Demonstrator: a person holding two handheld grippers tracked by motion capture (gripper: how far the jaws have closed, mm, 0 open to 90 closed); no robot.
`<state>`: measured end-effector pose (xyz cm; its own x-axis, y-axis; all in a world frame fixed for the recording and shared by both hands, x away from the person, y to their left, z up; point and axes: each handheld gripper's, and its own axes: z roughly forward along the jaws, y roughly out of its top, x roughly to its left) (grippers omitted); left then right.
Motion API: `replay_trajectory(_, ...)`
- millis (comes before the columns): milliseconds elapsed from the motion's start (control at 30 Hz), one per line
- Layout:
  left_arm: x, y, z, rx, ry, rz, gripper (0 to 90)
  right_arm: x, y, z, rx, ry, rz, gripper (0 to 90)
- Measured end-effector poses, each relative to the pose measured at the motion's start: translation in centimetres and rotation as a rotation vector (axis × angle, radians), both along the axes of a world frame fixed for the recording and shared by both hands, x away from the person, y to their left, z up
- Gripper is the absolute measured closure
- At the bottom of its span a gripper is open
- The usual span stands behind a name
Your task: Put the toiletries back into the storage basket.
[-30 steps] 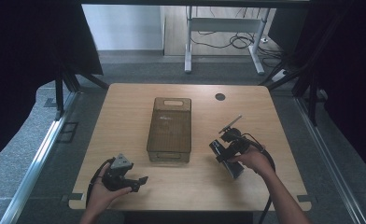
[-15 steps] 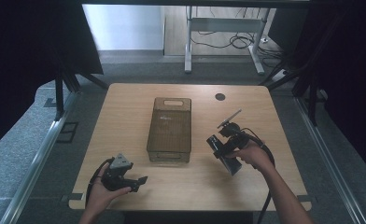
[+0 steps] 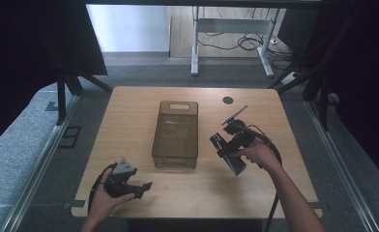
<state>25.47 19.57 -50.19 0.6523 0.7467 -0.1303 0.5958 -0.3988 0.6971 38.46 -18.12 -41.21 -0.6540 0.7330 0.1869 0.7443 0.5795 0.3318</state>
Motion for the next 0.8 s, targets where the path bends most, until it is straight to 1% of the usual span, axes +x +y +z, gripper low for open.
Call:
replay_trajectory(133,0.0,0.0,0.0,0.001,-0.001,0.0,19.4,0.3,0.4,0.6,0.014,0.001,-0.002,47.1)
replay_trajectory(233,0.0,0.0,0.0,0.0,-0.001,0.0,19.4,0.5,0.6,1.0,0.022,-0.008,-0.001,47.1)
replay_trajectory(267,0.0,0.0,0.0,0.0,-0.002,0.0,19.4,0.6,0.8,1.1,0.031,-0.003,-0.01,47.1)
replay_trajectory(333,0.0,0.0,0.0,0.0,-0.002,-0.001,19.4,0.8,0.9,1.2,0.041,-0.001,-0.008,47.2)
replay_trajectory(800,0.0,0.1,0.0,-0.006,-0.002,0.002,19.4,2.1,2.8,1.6,0.071,0.013,0.0,47.2)
